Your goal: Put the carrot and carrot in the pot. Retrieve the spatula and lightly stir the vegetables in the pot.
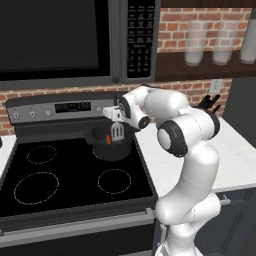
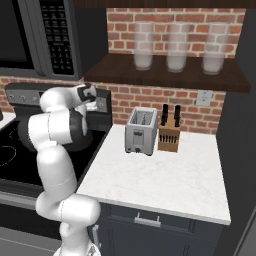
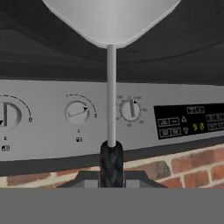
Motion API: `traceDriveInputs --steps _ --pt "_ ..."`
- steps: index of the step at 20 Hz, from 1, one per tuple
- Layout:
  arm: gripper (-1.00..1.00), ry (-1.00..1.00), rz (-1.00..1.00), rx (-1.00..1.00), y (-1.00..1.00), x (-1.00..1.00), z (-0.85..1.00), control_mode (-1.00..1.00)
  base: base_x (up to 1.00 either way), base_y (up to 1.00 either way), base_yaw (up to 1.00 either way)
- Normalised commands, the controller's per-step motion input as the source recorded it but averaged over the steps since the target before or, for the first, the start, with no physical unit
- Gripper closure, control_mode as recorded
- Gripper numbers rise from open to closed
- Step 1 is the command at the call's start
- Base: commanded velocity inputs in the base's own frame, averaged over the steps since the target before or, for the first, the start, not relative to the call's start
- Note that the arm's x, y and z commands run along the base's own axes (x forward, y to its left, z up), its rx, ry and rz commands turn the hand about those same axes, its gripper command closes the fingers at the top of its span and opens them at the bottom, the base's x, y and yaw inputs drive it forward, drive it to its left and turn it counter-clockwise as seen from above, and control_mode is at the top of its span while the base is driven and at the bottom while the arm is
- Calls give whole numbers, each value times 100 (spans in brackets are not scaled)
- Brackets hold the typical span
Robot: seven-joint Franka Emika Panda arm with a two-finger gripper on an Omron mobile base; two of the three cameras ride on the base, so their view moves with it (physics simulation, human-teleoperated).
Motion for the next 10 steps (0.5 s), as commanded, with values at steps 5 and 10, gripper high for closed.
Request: traceDriveInputs --steps 5,10 --pt "100 17 -8 -6 10 0 -56 -100 0 0 0" --pt "100 15 -9 -1 40 0 -53 -100 0 0 0"
